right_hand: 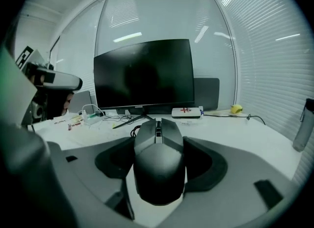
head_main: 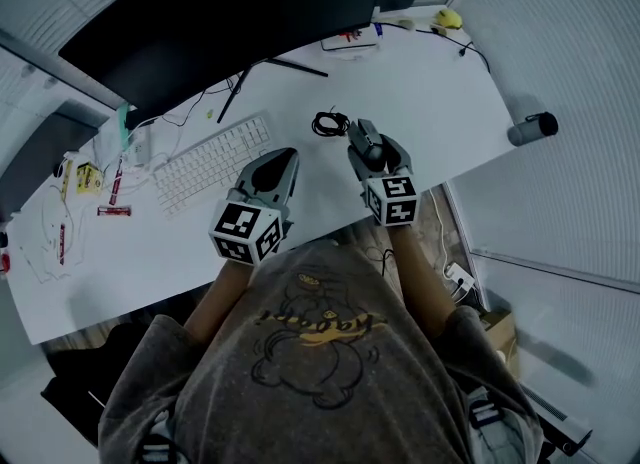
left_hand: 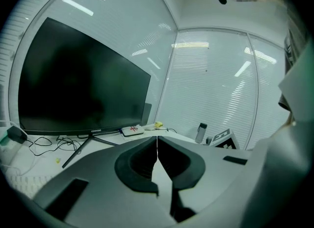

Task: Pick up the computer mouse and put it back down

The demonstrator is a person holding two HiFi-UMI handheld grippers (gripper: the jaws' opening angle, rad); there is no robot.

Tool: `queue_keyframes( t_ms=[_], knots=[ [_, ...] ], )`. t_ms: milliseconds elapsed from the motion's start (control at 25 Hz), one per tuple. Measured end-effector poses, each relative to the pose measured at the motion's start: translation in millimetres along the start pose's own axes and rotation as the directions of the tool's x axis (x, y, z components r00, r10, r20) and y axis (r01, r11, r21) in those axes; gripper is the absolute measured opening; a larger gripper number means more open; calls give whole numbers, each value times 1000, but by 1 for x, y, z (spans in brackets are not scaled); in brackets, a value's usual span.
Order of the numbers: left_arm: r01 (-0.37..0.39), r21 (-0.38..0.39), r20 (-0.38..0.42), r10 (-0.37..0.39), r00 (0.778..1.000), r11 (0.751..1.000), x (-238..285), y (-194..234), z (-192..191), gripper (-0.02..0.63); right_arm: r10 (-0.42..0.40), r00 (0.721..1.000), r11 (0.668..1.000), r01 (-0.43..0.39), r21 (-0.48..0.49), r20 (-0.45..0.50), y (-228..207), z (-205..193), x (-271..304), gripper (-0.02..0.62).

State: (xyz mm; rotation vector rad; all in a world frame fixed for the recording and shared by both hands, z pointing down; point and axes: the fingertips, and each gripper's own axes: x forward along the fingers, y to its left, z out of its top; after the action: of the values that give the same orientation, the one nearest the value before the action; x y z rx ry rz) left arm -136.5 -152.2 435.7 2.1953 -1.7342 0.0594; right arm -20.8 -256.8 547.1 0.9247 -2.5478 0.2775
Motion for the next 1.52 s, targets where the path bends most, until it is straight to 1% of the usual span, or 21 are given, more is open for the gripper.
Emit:
queue_keyframes(
  t_ms=[280, 520, 840, 1000, 1200, 1520],
  knots=[
    [42, 2, 21, -42, 999, 999, 7, -13, 3, 20, -22, 995, 1000, 20, 22, 95, 2, 35, -45, 299],
    [80, 12, 25, -81, 996, 997, 14, -24, 6, 20, -70, 986, 997, 63, 52, 149, -4, 51, -83, 299],
    [106, 20, 26, -107, 994, 994, 22, -30, 9, 20, -160, 972, 985, 146, 94, 174, -23, 48, -127, 299],
    [115, 24, 20, -115, 993, 993, 23, -31, 8, 20, -192, 965, 978, 174, 113, 177, -30, 43, -140, 299],
    [122, 27, 12, -123, 992, 992, 25, -32, 6, 20, -210, 961, 973, 188, 134, 181, -31, 40, -149, 299],
    [123, 25, 4, -123, 992, 992, 28, -30, 4, 20, -213, 959, 971, 186, 152, 185, -32, 41, -145, 299]
  ],
)
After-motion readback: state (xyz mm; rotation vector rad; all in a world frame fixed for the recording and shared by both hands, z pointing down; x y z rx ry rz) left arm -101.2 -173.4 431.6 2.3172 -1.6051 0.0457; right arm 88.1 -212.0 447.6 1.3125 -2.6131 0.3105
